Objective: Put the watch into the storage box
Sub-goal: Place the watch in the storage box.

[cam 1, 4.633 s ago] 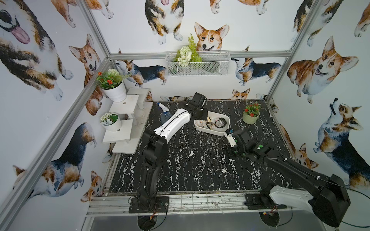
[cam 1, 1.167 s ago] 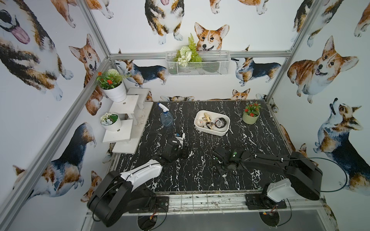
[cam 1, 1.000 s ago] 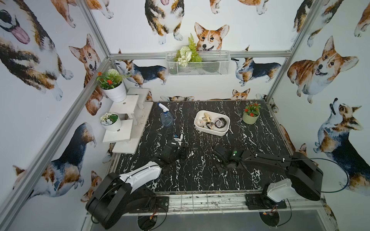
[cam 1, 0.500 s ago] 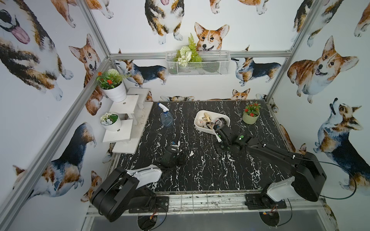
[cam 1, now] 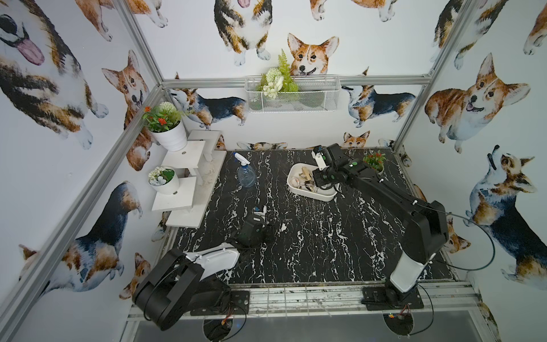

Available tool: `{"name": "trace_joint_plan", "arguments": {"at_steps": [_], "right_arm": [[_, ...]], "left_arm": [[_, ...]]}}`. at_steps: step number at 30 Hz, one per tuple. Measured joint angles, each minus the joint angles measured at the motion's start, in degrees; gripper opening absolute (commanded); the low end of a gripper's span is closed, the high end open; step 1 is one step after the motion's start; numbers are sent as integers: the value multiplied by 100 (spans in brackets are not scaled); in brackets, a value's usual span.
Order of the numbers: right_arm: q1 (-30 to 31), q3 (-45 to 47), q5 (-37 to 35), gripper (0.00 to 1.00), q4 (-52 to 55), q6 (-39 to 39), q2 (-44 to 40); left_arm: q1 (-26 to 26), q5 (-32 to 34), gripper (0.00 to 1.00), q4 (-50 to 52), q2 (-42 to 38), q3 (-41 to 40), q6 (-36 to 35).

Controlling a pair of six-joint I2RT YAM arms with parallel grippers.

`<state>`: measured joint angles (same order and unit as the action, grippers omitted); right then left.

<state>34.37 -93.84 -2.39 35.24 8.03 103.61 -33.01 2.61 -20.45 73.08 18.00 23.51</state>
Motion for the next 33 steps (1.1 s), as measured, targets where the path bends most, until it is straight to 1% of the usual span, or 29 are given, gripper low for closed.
{"name": "trace_joint_plan", "arguments": {"at_steps": [7, 12, 18, 33], "right_arm": [[-7, -1134, 81, 0, 247, -258, 1141], [-24, -1620, -20, 0, 433, -452, 1714], [-22, -1716, -48, 0, 597, -525, 2039], [-20, -1740, -9, 0, 669, -551, 2476]], "left_arm": [[0, 72, 50, 181, -151, 46, -85], [0, 111, 51, 234, -188, 66, -105], [0, 131, 51, 343, -264, 74, -107], [0, 129, 53, 396, -262, 201, -105]]}}
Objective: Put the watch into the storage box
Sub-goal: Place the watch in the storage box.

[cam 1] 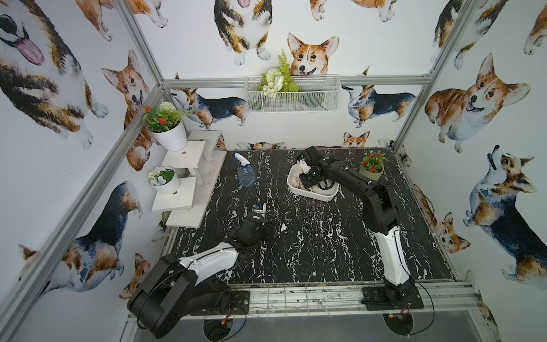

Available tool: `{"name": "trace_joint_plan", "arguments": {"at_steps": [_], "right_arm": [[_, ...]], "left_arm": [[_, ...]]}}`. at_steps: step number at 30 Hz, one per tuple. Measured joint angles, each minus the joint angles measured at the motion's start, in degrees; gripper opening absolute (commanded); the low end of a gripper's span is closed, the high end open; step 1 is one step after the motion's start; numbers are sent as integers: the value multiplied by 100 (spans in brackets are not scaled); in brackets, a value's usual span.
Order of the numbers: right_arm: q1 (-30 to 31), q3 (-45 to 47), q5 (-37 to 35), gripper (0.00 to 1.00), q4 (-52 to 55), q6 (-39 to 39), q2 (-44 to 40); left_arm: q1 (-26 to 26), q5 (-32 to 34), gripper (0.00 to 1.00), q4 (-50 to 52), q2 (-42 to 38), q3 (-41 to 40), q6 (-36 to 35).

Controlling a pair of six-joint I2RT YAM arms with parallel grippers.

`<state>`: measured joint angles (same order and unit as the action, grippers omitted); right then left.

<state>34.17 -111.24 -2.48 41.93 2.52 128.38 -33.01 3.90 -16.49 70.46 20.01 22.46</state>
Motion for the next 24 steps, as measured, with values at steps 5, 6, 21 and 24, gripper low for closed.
{"name": "trace_joint_plan", "arguments": {"at_steps": [5, 6, 21, 24], "right_arm": [[2, -140, -2, 7, 33, -68, 164], [2, -210, -4, 10, 44, -70, 205], [2, 140, 20, 48, -63, -76, -516], [-4, 656, 103, 58, -339, -52, -1104]], "left_arm": [[0, 0, 53, 11, -9, 2, 0], [0, 0, 53, 39, -20, 13, 0], [2, 155, 68, 470, -260, 481, -149], [31, 260, 79, 699, -275, 874, -289]]}}
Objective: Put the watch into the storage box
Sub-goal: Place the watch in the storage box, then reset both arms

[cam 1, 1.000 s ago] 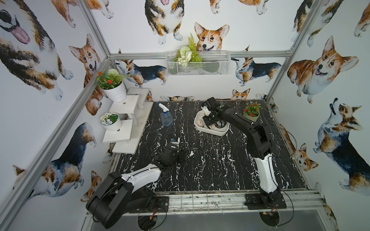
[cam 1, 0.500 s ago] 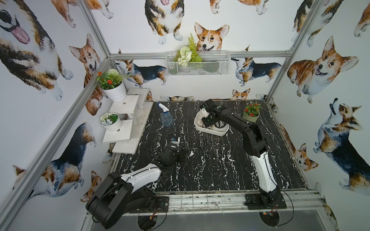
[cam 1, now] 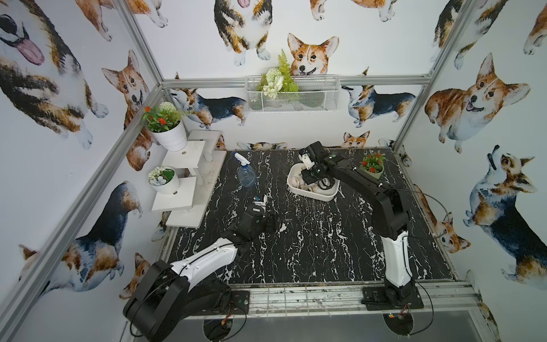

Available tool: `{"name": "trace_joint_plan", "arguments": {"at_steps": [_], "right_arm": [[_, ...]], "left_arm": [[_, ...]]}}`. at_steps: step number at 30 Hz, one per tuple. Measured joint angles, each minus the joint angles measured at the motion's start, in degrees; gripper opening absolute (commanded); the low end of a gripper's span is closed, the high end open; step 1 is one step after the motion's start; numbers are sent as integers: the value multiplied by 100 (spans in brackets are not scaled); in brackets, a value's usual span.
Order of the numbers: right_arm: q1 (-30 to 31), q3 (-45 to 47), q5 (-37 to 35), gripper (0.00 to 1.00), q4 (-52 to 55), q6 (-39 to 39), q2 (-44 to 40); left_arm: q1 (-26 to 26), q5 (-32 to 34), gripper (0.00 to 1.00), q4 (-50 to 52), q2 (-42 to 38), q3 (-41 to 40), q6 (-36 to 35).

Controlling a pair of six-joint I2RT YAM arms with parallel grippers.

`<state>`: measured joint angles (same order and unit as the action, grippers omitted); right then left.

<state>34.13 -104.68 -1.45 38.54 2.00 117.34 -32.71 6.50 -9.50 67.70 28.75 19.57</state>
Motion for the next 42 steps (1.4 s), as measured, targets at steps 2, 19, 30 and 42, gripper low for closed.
{"name": "trace_joint_plan", "arguments": {"at_steps": [2, 19, 30, 42], "right_arm": [[-13, 494, 22, 66, -267, 83, -485], [-1410, 5375, -118, 100, -2634, 623, -5416], [-1880, 6607, -949, 100, -3224, 916, -5842], [-2295, 7897, -1797, 100, -4953, 549, -5731]], "left_arm": [[76, 92, 86, 162, 2, 302, -85], [1919, 730, 100, -39, 205, 787, -341], [2404, 1311, 100, -852, 389, 179, -1239], [3309, 807, 100, -2800, 1331, -612, -1735]]}}
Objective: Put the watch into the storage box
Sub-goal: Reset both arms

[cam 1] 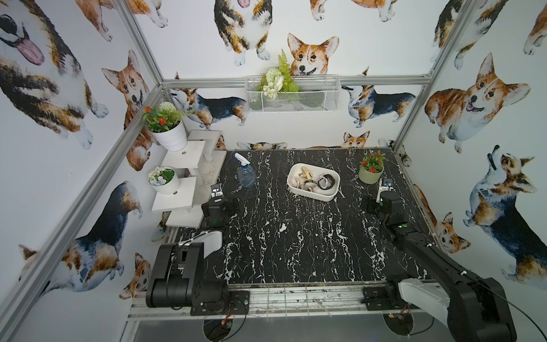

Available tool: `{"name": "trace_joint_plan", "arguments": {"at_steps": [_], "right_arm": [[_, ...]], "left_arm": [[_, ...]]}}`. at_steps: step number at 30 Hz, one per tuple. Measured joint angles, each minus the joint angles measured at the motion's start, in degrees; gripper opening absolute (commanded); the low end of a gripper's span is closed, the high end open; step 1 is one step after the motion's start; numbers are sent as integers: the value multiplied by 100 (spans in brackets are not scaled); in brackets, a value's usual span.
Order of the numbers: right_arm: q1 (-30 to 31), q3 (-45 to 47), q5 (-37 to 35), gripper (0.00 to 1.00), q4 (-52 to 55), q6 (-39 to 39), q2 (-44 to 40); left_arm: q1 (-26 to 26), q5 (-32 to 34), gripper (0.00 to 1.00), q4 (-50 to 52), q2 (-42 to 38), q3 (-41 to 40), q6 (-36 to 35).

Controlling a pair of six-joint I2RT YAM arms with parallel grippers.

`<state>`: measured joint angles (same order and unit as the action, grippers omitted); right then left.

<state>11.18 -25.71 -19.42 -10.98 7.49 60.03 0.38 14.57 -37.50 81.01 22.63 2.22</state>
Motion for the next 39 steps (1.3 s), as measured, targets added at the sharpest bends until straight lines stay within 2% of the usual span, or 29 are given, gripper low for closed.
{"name": "trace_joint_plan", "arguments": {"at_steps": [6, 11, 17, 23, 39], "right_arm": [[-581, 501, 214, 100, -1084, -168, 216], [-737, 817, 592, 100, -2142, -284, 1040], [-730, 1152, 866, 100, -3541, -455, 2251], [-719, 918, 935, 100, -3891, -472, 2302], [-748, 852, 957, 100, -3797, -468, 2293]], "left_arm": [[107, -411, 100, -1244, 682, -358, -39], [131, -553, 100, -1864, 887, -496, -44], [144, -529, 100, -1991, 887, -404, -42], [181, -664, 100, -1690, 894, -72, -48], [192, -765, 100, -1480, 894, -57, -66]]}}
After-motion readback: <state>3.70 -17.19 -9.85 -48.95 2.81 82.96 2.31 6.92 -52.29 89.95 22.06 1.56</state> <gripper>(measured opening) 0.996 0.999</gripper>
